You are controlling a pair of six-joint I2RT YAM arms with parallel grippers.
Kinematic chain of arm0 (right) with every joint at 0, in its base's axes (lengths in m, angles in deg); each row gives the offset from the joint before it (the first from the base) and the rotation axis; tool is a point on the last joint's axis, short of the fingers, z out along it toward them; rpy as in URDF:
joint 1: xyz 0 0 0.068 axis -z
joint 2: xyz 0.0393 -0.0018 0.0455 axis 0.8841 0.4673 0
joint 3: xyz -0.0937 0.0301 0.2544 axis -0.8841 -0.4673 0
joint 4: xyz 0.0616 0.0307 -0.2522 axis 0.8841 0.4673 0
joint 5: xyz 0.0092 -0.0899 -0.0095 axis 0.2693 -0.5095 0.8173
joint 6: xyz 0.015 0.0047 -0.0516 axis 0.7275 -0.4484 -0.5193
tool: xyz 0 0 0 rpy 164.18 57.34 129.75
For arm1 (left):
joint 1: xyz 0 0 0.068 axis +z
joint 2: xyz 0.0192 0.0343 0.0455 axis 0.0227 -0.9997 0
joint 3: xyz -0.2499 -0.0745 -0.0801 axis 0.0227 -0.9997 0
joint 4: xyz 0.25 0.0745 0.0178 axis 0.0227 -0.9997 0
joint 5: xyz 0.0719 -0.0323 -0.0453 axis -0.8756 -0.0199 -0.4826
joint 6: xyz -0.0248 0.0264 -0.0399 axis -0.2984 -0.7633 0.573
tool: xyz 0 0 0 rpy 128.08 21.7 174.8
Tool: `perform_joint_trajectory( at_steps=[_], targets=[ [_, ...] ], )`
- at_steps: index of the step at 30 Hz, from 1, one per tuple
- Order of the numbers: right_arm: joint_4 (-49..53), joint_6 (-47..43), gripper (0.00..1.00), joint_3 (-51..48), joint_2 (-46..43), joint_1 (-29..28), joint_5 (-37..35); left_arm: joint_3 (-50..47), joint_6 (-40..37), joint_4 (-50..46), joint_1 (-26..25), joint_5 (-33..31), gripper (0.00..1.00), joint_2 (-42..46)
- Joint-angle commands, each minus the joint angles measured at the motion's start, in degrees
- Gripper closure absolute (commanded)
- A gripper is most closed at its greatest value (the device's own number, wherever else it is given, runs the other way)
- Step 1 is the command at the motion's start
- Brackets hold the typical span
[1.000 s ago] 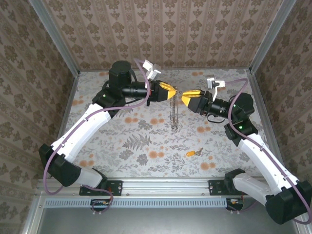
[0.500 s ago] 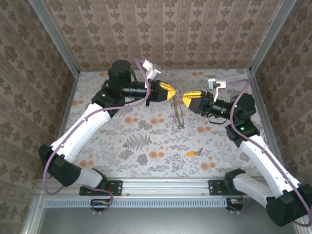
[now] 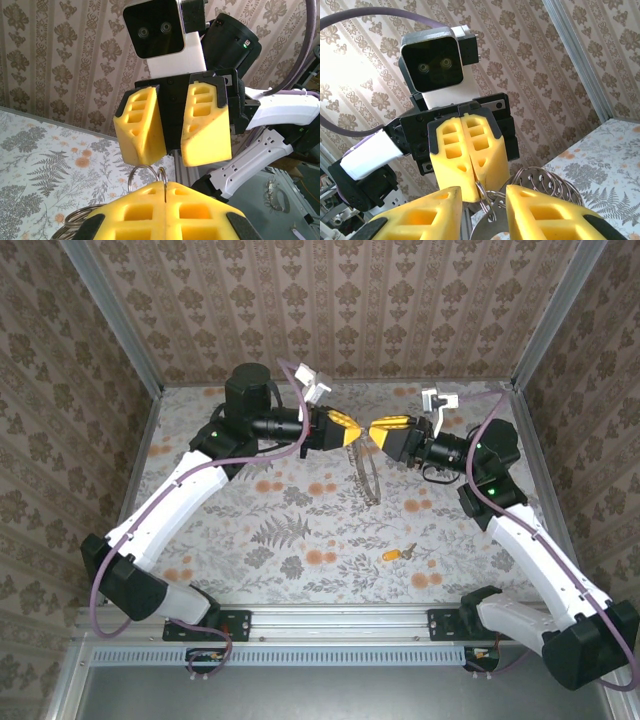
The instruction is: Put the keys on the keyring
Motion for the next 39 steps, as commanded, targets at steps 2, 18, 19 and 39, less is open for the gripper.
perform_joint_trajectory(
  at_steps=[2, 18, 19, 39],
  targets=[
    [-2.46, 0.04, 0.7, 1.84, 0.37, -0.85, 1.11, 3.1, -0.96, 1.42, 0.29, 1.88, 1.0, -0.38],
    [0.44, -2.9, 1.0, 2.7, 0.51, -1.34, -0.15, 3.94, -1.21, 0.59, -0.09, 2.37, 1.0, -0.97],
    [0.52, -3.16, 1.0, 2.76, 0.46, -1.34, -0.7, 3.9, -1.09, 0.21, -0.06, 1.13, 1.0, -0.8],
    [-16.2, 3.62, 1.0, -0.14, 2.34, -1.28, -5.85, -13.01, 19.59, 27.56, 1.98, -10.24, 0.6, 6.9]
  ],
)
